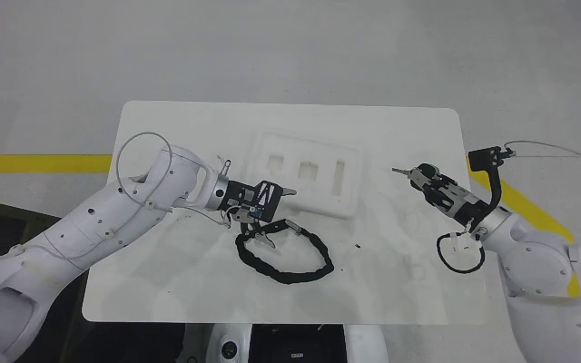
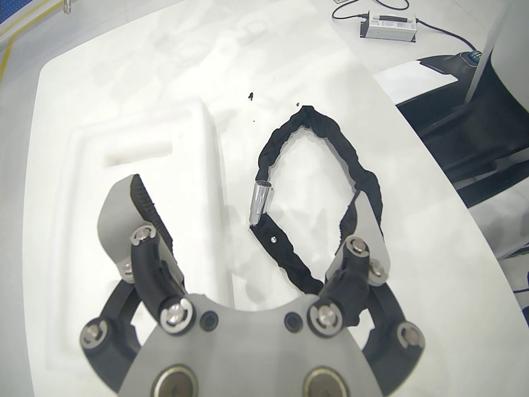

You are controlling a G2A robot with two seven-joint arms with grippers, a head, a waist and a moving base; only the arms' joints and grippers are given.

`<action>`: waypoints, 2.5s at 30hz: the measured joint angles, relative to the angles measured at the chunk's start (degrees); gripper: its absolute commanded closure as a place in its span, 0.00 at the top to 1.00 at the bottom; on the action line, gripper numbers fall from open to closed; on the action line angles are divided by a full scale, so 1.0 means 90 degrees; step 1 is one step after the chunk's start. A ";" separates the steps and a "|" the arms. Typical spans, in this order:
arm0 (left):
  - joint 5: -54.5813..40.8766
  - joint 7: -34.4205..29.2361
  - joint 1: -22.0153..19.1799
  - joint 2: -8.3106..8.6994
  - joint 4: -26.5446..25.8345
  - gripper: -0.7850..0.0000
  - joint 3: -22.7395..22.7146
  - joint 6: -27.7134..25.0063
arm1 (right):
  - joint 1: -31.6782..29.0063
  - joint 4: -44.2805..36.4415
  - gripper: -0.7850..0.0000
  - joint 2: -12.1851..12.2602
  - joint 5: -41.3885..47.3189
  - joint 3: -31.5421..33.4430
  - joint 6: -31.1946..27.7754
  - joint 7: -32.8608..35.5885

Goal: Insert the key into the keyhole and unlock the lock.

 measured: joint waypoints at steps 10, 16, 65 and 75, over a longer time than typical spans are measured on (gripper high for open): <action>0.0028 -0.0126 0.0062 0.0000 -0.0051 1.00 -0.0006 0.0035 | 0.0000 0.0000 0.00 0.0000 0.0000 0.0000 0.0000 0.0000; 0.0187 -0.0667 0.0071 -0.0034 -0.0248 1.00 0.0219 -0.0001 | 0.0000 0.0000 0.00 0.0000 0.0000 0.0000 0.0000 0.0000; 0.0342 -0.1186 -0.0229 -0.1210 0.1275 0.40 0.1089 0.0000 | 0.0000 0.0000 0.00 0.0000 0.0000 0.0000 0.0000 0.0000; 0.0012 -0.1095 -0.0190 -0.1253 0.1546 0.31 0.1089 0.0000 | 0.0000 0.0000 0.00 0.0000 0.0000 0.0000 0.0000 0.0000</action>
